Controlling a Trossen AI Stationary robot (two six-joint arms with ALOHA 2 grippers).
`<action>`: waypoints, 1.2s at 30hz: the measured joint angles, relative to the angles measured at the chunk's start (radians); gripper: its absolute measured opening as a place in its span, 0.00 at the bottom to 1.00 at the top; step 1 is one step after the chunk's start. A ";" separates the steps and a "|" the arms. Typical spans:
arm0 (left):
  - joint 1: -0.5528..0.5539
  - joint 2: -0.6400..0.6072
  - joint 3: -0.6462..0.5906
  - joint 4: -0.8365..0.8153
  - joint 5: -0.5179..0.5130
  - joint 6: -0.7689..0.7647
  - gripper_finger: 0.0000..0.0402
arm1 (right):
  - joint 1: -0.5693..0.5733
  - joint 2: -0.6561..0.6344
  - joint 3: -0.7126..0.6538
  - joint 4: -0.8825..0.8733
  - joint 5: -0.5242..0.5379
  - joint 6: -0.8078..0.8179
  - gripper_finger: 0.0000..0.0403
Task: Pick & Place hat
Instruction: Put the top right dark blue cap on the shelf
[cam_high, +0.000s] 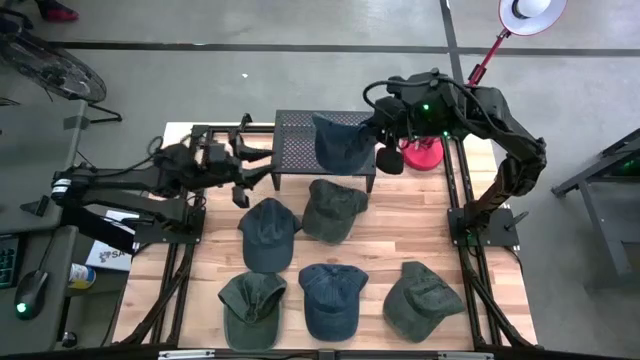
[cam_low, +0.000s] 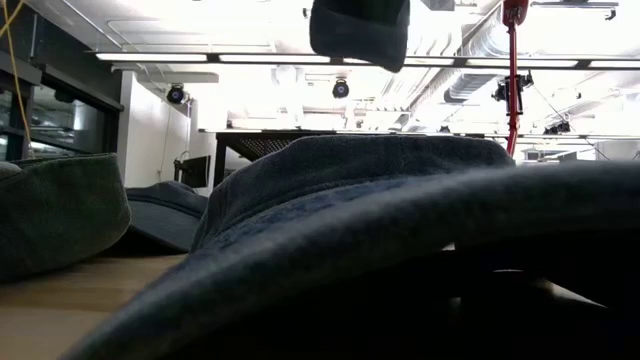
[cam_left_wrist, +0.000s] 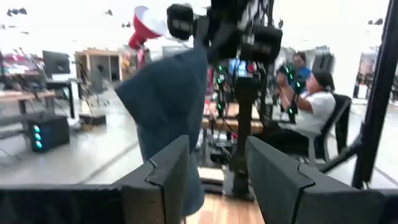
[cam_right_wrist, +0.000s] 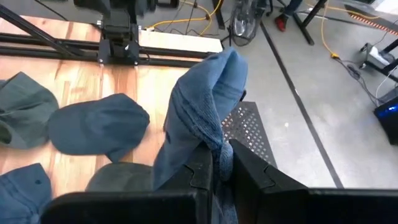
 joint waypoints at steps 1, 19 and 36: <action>0.000 -0.015 0.000 0.000 -0.002 0.006 0.39 | -0.012 0.002 0.000 -0.001 -0.013 -0.001 0.06; 0.000 -0.102 0.000 -0.018 -0.019 0.025 0.39 | -0.194 0.063 0.000 -0.040 -0.155 -0.090 0.06; 0.000 -0.102 0.000 -0.023 -0.018 0.025 0.39 | -0.317 0.154 0.000 -0.082 -0.244 -0.154 0.06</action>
